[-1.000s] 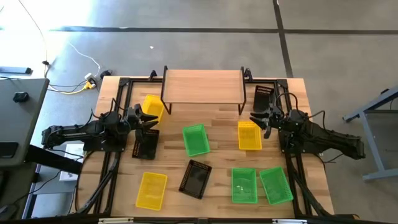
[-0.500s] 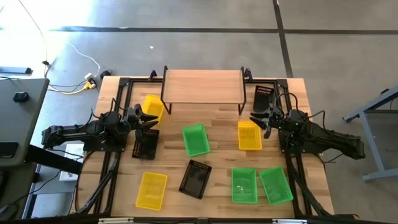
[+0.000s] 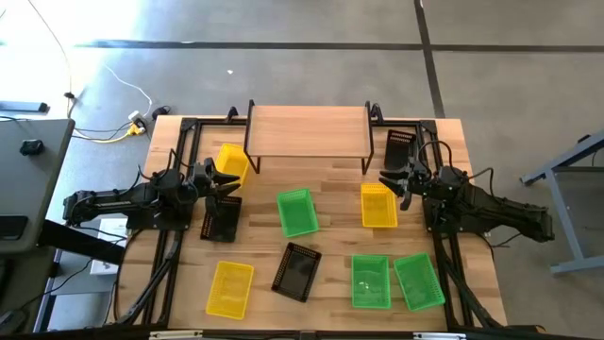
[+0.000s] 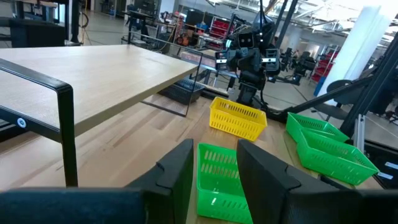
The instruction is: Stack baskets on shelf by color
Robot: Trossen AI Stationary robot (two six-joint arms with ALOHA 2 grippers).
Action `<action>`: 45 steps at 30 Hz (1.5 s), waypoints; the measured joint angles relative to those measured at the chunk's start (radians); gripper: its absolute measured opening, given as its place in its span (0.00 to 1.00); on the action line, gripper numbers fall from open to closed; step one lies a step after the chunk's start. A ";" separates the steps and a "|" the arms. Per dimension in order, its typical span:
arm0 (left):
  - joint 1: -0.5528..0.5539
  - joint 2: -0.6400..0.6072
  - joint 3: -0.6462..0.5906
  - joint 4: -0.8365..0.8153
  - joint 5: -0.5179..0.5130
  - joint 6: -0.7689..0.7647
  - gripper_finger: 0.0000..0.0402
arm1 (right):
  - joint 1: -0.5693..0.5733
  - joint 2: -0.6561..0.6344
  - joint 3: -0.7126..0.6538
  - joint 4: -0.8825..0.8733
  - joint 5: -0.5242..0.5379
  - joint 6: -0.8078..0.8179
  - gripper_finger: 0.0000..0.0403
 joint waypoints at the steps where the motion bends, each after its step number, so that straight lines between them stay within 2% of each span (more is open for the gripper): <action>1: 0.000 0.000 0.000 0.000 0.000 0.000 0.28 | 0.000 0.000 0.000 0.000 0.000 0.000 0.26; 15: 0.000 0.000 0.000 0.003 -0.001 -0.026 0.28 | 0.000 0.000 0.000 0.000 0.000 0.000 0.26; 28: 0.000 0.000 0.000 0.011 -0.032 -0.245 0.29 | 0.000 0.000 0.000 0.000 0.000 0.000 0.26; 35: 0.000 0.000 0.000 0.015 -0.045 -0.374 0.37 | 0.000 0.000 0.000 0.000 0.000 0.000 0.26; 38: 0.000 0.000 0.000 0.065 -0.039 -0.433 0.39 | 0.000 0.000 0.000 0.000 0.000 0.000 0.26; 45: 0.000 0.001 0.100 0.093 0.059 -0.352 0.39 | 0.000 0.000 0.000 0.000 0.000 0.000 0.26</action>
